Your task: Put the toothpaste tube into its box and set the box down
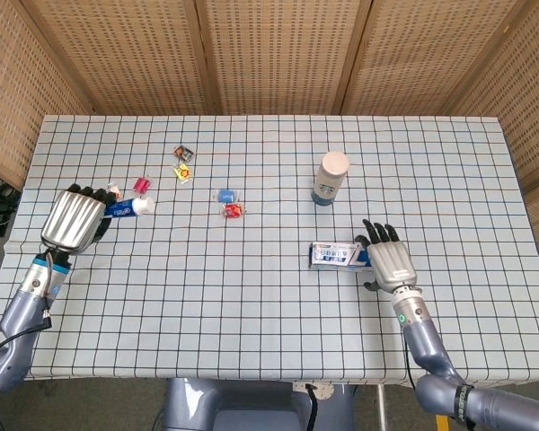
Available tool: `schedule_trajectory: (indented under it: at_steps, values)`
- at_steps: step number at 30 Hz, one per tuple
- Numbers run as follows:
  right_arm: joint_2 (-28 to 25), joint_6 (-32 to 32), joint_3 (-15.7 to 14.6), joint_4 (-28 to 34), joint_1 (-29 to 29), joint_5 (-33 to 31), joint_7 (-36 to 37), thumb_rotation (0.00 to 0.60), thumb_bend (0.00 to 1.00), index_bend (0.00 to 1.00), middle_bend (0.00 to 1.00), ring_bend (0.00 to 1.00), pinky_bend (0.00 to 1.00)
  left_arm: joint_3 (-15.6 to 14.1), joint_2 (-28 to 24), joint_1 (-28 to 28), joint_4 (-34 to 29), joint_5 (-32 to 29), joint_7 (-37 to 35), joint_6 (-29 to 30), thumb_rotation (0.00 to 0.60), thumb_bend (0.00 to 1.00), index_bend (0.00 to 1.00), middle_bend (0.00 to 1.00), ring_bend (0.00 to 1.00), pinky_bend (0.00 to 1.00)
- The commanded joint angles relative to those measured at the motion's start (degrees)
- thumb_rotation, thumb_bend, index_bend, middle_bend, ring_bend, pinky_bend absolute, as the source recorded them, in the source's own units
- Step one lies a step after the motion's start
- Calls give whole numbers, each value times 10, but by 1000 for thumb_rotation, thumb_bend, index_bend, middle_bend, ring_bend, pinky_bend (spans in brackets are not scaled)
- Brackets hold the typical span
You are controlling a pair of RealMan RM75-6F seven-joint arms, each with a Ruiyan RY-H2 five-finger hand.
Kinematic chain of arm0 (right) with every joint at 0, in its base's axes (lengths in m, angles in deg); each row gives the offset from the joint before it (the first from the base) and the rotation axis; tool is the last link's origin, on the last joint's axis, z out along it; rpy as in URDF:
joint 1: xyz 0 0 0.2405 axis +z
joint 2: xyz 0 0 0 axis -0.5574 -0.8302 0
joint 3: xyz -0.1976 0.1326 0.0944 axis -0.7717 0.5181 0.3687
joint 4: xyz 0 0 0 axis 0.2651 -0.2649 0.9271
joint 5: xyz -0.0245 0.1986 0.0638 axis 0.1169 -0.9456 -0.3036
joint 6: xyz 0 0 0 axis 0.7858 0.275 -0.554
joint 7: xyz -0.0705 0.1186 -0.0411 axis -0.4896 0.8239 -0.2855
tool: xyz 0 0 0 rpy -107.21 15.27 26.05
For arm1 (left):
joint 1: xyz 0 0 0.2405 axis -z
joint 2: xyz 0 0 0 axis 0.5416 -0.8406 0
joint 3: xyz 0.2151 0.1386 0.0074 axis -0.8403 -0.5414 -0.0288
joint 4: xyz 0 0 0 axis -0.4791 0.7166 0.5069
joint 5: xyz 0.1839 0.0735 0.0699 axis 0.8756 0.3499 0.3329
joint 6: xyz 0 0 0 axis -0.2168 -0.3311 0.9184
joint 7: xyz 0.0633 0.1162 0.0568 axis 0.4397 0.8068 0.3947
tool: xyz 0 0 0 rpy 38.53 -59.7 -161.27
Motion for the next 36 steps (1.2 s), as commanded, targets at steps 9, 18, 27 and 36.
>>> schedule_trajectory:
  at_steps: [9, 18, 27, 36]
  values:
    - [22, -13, 2, -57, 29, -45, 5, 600, 148, 252, 0, 0, 127, 2, 3, -1, 15, 10, -14, -4, 600, 734, 847, 540, 515, 471]
    - [64, -34, -17, -127, 40, -53, 37, 600, 166, 308, 48, 2, 193, 2, 8, -1, 20, 13, -14, -9, 600, 734, 847, 540, 514, 471]
    - [94, -17, -24, -183, 36, 19, 119, 600, 302, 673, 465, 458, 565, 7, 2, -2, 16, 18, -14, -6, 600, 734, 848, 539, 514, 471]
    - [46, -9, -8, -71, 35, 23, 130, 600, 326, 718, 511, 526, 612, 11, -14, 1, -10, 28, -8, -5, 600, 734, 848, 540, 515, 471]
